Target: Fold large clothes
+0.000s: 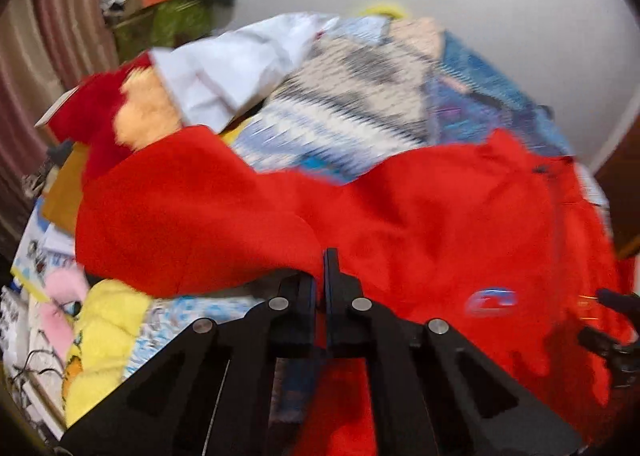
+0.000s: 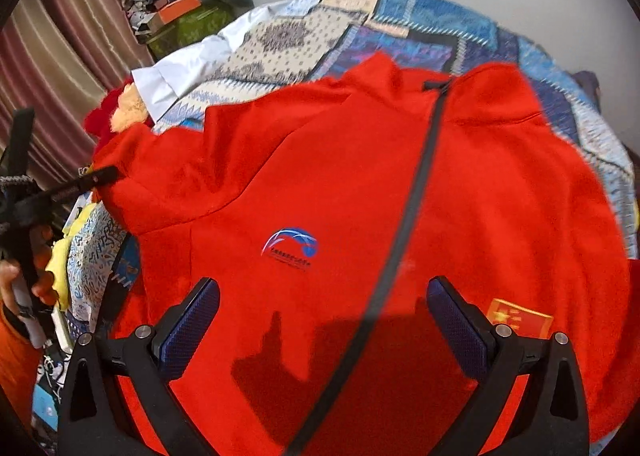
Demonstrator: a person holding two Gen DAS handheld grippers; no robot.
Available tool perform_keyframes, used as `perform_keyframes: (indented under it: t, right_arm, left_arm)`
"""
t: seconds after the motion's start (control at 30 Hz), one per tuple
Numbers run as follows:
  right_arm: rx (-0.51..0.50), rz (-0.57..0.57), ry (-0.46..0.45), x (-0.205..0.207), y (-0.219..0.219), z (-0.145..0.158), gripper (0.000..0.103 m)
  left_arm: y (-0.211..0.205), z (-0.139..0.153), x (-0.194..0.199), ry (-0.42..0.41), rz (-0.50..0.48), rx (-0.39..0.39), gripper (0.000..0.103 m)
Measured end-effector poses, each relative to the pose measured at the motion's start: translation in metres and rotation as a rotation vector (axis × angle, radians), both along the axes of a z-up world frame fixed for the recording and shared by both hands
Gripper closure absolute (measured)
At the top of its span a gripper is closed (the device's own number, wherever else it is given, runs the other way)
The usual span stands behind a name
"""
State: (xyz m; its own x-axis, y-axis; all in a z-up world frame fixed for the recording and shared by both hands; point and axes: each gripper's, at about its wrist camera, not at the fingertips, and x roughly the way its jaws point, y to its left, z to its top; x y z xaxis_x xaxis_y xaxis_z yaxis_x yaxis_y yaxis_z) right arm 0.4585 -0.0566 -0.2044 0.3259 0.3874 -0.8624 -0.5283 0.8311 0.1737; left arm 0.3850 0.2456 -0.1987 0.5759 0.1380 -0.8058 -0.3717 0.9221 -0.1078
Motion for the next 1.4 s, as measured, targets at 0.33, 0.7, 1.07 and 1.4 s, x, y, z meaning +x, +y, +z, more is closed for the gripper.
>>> perform_keyframes:
  t: [0.33, 0.7, 1.07, 1.4]
  right_arm:
    - [0.019, -0.050, -0.045, -0.020, -0.048, 0.033, 0.000]
    - [0.030, -0.084, -0.031, -0.039, -0.087, 0.043, 0.000]
    - [0.049, -0.098, 0.032, -0.033, -0.073, 0.021, 0.000]
    - [0.069, -0.092, 0.065, -0.019, -0.054, 0.006, 0.000]
  left_arm:
    - [-0.084, -0.046, 0.009, 0.153, -0.162, -0.081, 0.101]
    - [-0.070, -0.066, -0.039, 0.178, -0.175, -0.217, 0.051]
    - [0.052, -0.046, -0.071, 0.050, 0.098, -0.321, 0.037]
    - [0.107, -0.072, -0.053, -0.009, 0.238, -0.444, 0.052]
